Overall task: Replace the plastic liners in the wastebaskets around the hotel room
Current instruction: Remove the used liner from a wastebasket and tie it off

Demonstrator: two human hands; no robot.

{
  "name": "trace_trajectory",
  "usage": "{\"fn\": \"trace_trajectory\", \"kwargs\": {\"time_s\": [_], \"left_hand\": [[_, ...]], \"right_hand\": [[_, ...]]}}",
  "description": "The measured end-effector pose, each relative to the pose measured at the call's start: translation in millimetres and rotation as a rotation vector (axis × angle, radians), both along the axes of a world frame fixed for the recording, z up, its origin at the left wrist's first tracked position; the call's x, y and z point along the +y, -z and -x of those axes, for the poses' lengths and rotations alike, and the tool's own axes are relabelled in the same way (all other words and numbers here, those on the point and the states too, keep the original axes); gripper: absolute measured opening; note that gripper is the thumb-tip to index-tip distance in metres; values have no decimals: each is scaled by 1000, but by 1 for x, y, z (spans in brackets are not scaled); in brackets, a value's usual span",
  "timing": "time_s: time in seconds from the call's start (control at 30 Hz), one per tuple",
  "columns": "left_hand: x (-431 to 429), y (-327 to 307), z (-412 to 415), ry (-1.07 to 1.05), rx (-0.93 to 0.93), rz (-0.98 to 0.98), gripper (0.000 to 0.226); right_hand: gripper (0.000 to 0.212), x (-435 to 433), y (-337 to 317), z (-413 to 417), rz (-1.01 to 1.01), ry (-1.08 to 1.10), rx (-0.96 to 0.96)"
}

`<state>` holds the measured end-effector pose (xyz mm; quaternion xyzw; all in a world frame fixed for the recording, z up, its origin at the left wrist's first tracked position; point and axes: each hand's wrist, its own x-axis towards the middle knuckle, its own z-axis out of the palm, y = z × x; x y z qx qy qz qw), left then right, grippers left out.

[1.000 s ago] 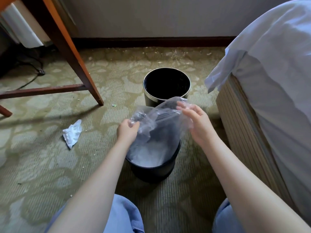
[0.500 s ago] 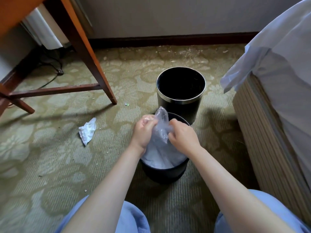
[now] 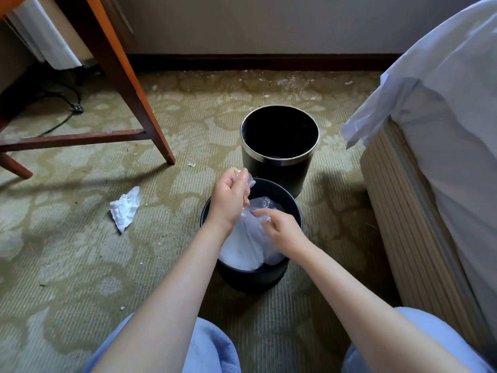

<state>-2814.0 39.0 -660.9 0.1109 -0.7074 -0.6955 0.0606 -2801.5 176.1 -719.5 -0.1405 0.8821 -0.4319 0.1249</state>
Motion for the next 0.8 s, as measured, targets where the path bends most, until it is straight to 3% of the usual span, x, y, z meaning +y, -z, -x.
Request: {"fn": "trace_trajectory", "kwargs": {"time_s": [0.2,0.3,0.4,0.47,0.6,0.8], "left_hand": [[-2,15,-2,149,-118,49,22],[2,19,-6,263,-165,73,19],[5,20,-10,294,-180,63,34],[5,20,-12,280,-169,81,38],[4,21,-14,293,-163,127,47],[11,16,-16,388,-115,113,58]], "right_hand": [[15,13,-23,7,235,340,-65],[18,15,-31,10,393,333,-234],[8,17,-31,15,432,355,-287],[19,18,-27,16,333,419,-145],[18,23,-28,20,-88,348,427],[7,22,-60,16,29,212,408]]}}
